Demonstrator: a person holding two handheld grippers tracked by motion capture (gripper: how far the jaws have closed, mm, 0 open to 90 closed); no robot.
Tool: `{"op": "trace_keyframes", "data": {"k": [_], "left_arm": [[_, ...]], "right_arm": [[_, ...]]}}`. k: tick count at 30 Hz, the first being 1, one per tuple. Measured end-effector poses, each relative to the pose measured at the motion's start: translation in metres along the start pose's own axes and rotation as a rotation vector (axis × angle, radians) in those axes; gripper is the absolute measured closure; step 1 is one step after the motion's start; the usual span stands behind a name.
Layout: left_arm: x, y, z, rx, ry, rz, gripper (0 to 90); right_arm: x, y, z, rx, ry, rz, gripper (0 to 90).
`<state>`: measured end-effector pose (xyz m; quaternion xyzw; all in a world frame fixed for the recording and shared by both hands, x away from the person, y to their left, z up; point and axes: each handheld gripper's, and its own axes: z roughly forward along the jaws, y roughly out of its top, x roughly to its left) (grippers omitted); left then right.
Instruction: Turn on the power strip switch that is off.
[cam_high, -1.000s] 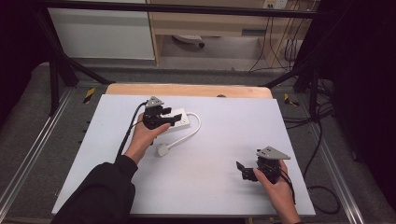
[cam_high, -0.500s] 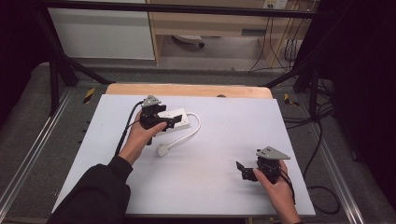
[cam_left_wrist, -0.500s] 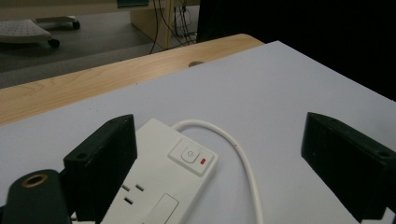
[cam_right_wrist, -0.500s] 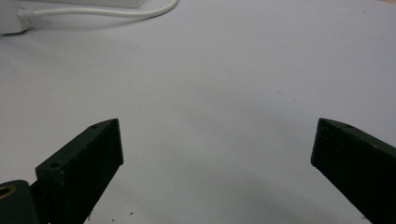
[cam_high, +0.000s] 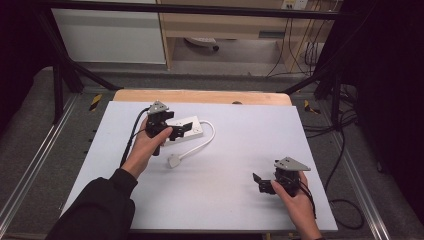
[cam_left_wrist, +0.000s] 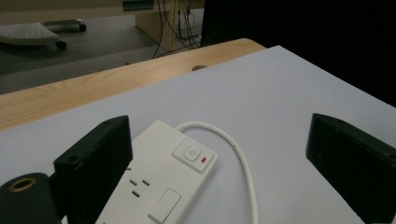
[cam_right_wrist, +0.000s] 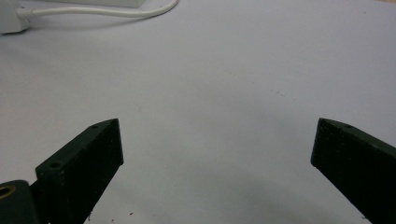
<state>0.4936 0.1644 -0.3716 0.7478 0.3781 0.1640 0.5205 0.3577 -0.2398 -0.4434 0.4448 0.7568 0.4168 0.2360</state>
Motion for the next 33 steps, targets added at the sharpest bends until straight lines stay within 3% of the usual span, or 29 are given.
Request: {"op": "trace_keyframes", "data": {"k": [10,24,33], "left_arm": [[0.005,0.005,-0.016,-0.023,0.021,-0.012,8.1],[0.019,-0.002,-0.034,-0.071,0.061,-0.019,8.8],[0.029,-0.011,-0.062,-0.098,0.080,-0.031,8.9]], "right_arm": [[0.000,0.000,0.000,0.000,-0.002,-0.004,2.8],[-0.001,0.000,0.000,0.000,-0.004,0.000,2.8],[0.000,0.000,0.001,0.005,-0.003,-0.002,2.8]]}}
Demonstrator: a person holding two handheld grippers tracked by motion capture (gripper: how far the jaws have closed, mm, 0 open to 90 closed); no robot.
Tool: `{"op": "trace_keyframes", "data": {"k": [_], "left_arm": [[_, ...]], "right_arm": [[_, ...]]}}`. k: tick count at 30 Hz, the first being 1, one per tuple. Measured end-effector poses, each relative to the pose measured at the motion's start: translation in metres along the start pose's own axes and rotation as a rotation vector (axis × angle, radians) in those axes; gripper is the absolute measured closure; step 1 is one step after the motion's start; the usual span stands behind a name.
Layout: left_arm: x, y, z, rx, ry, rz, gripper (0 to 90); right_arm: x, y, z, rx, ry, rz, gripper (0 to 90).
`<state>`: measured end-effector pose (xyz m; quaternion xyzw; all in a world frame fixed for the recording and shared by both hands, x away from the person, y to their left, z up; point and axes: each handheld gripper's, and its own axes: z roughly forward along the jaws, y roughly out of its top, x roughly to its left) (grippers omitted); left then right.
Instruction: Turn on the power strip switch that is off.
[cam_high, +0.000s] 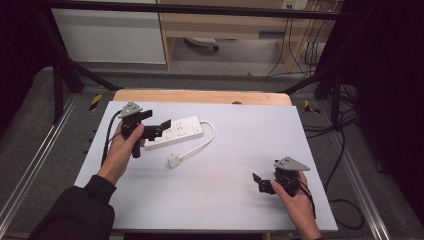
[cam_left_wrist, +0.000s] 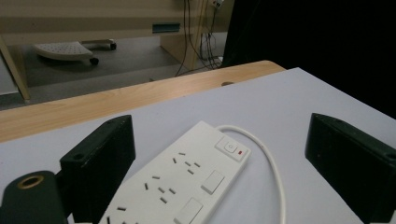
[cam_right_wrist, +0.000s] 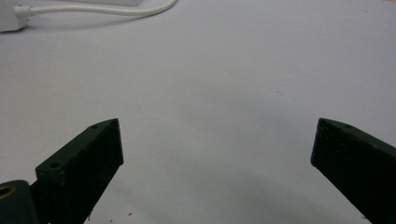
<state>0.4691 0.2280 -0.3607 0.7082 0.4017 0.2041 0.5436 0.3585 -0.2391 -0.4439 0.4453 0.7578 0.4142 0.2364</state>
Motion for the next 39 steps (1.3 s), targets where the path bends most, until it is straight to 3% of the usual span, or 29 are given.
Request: {"op": "trace_keyframes", "data": {"k": [13,26,32,39], "left_arm": [[0.013,-0.008,-0.040,-0.036,0.013,-0.011,7.8],[0.013,-0.022,-0.078,-0.065,0.027,0.005,7.2],[0.011,-0.034,-0.094,-0.079,0.051,0.000,7.2],[0.006,-0.059,-0.108,-0.075,0.059,0.004,7.2]], "right_arm": [[0.000,0.000,0.000,0.000,-0.001,0.000,2.8],[0.000,0.000,0.001,0.000,-0.002,0.001,2.8],[0.000,0.000,0.000,0.000,-0.003,0.000,2.8],[0.000,0.001,0.001,0.000,-0.003,-0.001,2.8]]}}
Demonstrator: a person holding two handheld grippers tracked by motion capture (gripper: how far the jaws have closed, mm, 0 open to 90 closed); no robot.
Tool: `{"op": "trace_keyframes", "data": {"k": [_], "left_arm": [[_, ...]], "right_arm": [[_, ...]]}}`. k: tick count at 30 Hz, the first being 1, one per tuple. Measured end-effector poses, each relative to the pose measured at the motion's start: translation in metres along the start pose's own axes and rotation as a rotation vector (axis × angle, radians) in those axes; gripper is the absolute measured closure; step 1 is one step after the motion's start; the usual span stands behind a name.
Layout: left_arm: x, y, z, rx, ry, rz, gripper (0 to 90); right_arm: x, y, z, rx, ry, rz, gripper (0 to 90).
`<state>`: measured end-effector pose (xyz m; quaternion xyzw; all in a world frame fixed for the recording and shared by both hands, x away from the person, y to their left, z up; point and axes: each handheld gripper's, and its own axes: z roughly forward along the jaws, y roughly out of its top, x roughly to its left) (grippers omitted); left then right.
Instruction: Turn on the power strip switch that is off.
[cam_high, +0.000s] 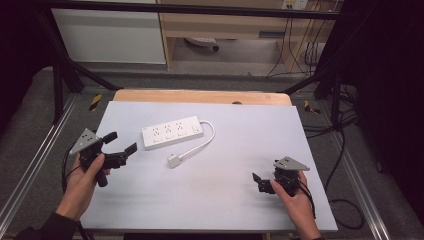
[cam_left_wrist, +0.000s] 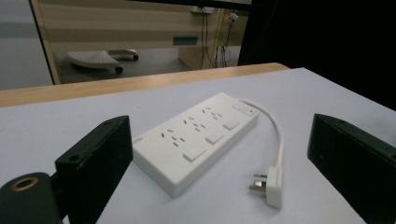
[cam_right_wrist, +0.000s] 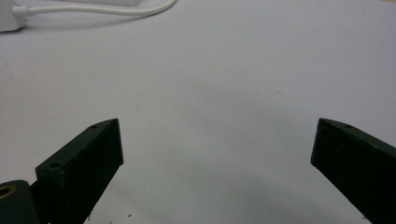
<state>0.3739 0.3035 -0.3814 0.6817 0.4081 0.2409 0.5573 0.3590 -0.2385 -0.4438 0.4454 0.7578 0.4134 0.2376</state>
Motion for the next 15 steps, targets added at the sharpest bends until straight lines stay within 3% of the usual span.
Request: {"op": "trace_keyframes", "data": {"k": [5,10,15], "left_arm": [[-0.007,-0.019,-0.007,0.019,-0.017,0.020,7.5],[-0.017,-0.040,-0.007,0.092,-0.062,0.035,7.4],[-0.021,-0.052,-0.011,0.140,-0.078,0.048,7.9]], "right_arm": [[0.000,0.000,0.000,0.000,0.000,0.003,2.8],[0.000,0.000,0.000,0.000,-0.003,0.000,2.8],[-0.001,0.000,0.000,0.001,-0.006,0.001,2.8]]}}
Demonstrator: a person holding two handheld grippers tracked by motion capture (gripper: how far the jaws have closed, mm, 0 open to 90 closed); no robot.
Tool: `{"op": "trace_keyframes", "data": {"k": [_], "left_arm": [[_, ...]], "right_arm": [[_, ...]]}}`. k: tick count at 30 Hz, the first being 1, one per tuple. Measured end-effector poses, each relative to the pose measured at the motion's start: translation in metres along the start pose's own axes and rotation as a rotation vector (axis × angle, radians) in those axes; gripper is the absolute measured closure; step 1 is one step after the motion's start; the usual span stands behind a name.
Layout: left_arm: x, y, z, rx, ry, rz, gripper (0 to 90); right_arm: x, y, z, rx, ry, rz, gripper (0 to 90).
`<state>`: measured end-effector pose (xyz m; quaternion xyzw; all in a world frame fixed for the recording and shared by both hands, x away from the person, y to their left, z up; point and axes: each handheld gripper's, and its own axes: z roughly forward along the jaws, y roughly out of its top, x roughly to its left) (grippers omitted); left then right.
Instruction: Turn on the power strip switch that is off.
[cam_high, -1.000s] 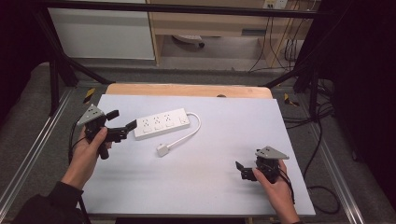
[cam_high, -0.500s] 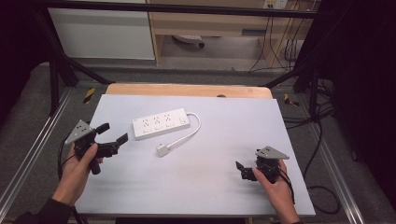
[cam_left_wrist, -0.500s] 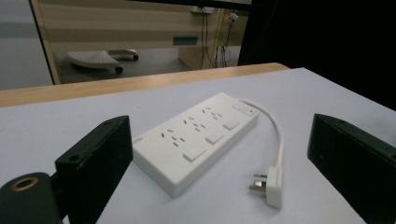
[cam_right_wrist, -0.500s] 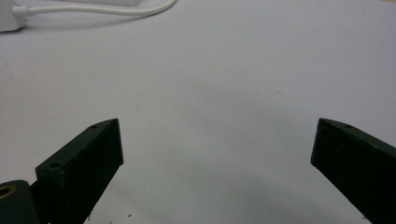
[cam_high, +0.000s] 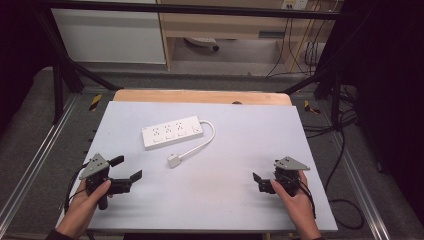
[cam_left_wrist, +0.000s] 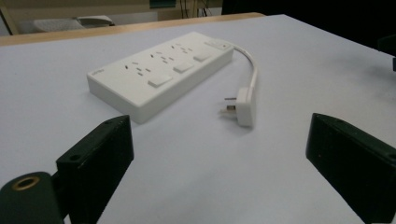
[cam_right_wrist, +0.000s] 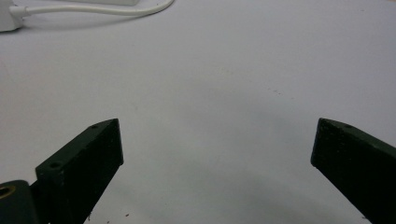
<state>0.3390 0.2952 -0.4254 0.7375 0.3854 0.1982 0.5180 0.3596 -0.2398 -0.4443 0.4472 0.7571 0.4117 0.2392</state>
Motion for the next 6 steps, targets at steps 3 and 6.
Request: {"op": "trace_keyframes", "data": {"k": [3,6], "left_arm": [[-0.0064,-0.0090,-0.0006,0.038,-0.021,0.009,7.9],[-0.0118,-0.0116,-0.0018,0.067,-0.029,0.017,7.8]], "right_arm": [[-0.0004,-0.0004,0.0006,0.006,-0.003,0.002,2.8],[-0.0013,-0.0015,0.0021,0.021,-0.015,0.004,2.9]]}}
